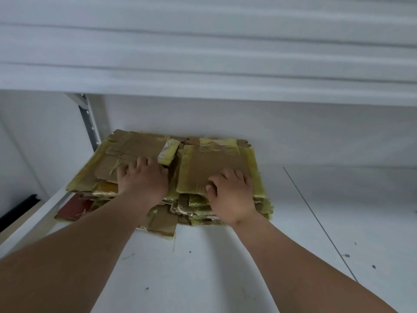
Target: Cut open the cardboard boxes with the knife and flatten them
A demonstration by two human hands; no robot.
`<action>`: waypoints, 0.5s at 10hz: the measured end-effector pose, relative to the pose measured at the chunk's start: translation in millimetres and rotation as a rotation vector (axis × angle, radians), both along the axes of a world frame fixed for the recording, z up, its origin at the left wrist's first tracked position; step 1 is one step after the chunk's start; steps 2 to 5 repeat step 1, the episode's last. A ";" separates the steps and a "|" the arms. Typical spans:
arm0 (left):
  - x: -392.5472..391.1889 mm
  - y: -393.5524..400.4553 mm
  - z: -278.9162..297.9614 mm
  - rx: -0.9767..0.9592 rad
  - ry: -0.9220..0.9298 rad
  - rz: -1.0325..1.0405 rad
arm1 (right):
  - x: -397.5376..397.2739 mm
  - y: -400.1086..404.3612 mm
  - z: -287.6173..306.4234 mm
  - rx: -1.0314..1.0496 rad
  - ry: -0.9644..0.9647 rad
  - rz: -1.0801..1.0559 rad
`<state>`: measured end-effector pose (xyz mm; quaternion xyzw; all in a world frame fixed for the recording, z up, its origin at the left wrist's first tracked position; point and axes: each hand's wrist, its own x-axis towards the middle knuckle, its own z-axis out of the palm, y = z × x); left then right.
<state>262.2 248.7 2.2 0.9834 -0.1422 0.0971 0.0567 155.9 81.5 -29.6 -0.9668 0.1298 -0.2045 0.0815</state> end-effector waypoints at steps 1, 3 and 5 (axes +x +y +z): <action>-11.0 -7.7 4.8 -0.030 -0.038 -0.022 | -12.9 -6.9 -1.7 0.014 -0.117 0.025; -11.0 -7.7 4.8 -0.030 -0.038 -0.022 | -12.9 -6.9 -1.7 0.014 -0.117 0.025; -11.0 -7.7 4.8 -0.030 -0.038 -0.022 | -12.9 -6.9 -1.7 0.014 -0.117 0.025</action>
